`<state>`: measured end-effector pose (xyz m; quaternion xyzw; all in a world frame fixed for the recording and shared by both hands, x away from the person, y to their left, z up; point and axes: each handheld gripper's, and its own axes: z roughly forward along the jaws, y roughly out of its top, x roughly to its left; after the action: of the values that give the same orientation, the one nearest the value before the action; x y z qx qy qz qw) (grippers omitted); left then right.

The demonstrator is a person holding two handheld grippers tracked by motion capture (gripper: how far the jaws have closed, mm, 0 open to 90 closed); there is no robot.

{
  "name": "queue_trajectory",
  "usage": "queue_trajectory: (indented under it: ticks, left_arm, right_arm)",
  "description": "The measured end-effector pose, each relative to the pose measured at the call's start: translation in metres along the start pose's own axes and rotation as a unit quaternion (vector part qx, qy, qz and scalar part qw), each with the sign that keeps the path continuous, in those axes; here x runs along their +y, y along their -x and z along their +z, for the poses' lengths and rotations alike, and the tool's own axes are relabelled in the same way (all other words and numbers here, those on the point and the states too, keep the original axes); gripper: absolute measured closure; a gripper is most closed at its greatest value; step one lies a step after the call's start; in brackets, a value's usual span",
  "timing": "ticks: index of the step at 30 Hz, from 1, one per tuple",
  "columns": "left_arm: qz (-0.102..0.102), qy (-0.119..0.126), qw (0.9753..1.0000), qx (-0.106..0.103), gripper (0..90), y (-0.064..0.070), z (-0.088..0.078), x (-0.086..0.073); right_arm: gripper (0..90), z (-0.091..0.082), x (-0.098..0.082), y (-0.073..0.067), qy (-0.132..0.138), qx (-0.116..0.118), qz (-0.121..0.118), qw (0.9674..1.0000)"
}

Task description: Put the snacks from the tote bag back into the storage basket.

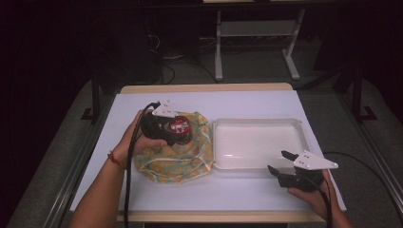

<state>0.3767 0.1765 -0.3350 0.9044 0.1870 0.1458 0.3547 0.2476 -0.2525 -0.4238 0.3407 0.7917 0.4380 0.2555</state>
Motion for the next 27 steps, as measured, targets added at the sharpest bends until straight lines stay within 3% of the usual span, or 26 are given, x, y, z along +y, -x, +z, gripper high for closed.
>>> queue_trajectory:
  ticks: [8,27]
  left_arm:
    - [0.012,-0.001,0.9999,-0.009,24.2,0.005,0.006,0.011]
    - [0.019,-0.004,0.9996,-0.019,24.2,0.008,0.016,0.027]
  right_arm:
    - [28.8,0.0,0.0,0.0,-0.001,0.001,-0.001,1.0]
    - [28.9,0.001,-0.001,0.0,-0.003,0.0,0.0,1.0]
